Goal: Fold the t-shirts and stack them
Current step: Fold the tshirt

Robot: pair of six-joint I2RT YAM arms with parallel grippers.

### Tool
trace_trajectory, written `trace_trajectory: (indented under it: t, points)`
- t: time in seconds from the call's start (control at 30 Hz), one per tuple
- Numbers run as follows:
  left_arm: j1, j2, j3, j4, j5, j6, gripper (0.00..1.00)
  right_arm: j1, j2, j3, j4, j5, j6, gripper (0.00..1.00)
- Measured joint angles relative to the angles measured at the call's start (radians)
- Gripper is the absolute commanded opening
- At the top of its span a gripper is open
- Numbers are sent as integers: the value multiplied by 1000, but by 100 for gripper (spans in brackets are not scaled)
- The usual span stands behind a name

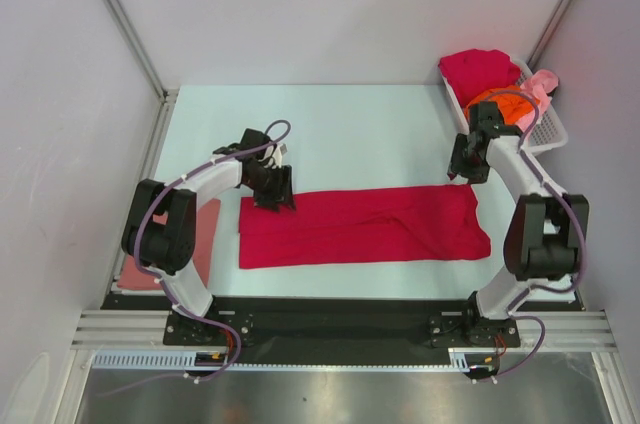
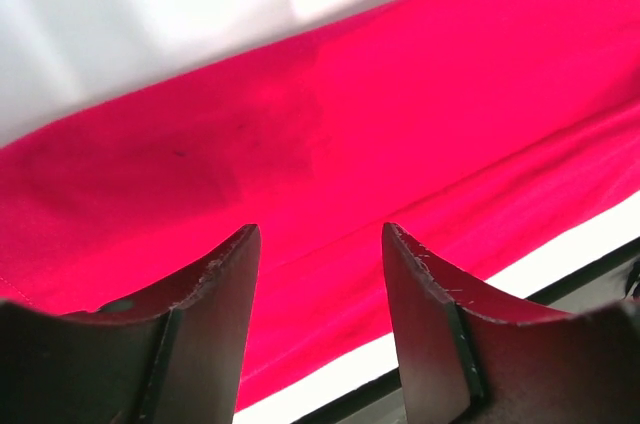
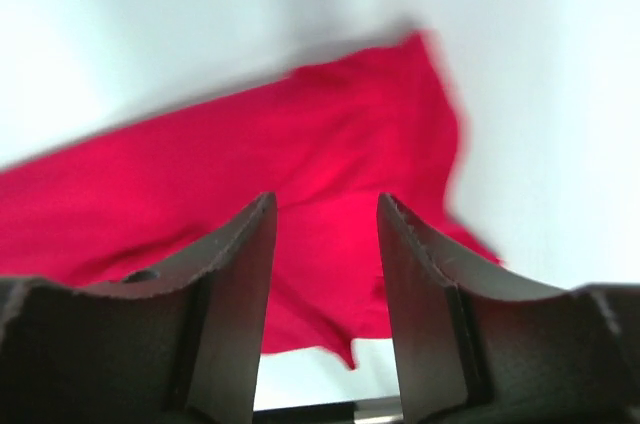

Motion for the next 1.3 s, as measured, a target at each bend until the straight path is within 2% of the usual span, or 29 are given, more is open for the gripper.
trace_trajectory:
  t: [0.17, 0.37, 0.53, 0.7, 0.83, 1.0, 1.17, 1.3]
  points:
    - [0, 5, 14, 2, 2, 0, 55, 115, -116, -43, 15, -167, -34, 54]
    - [0, 10, 14, 4, 17, 0, 54, 182, -9, -103, 43, -351, -5, 52]
    - [0, 11, 14, -1, 19, 8, 54, 206, 19, -112, 49, -364, 38, 50]
    - [0, 11, 14, -3, 19, 15, 53, 220, 45, -112, 57, -376, 53, 43]
    - [0, 12, 14, -8, 23, 16, 53, 221, 59, -113, 56, -371, 58, 45]
    - [0, 12, 14, -14, 24, 16, 53, 221, 61, -113, 55, -342, 64, 53]
    - [0, 12, 14, -18, 32, 16, 53, 222, 61, -120, 56, -325, 64, 52]
    - [0, 16, 14, -19, 45, 16, 53, 222, 63, -130, 56, -318, 61, 48]
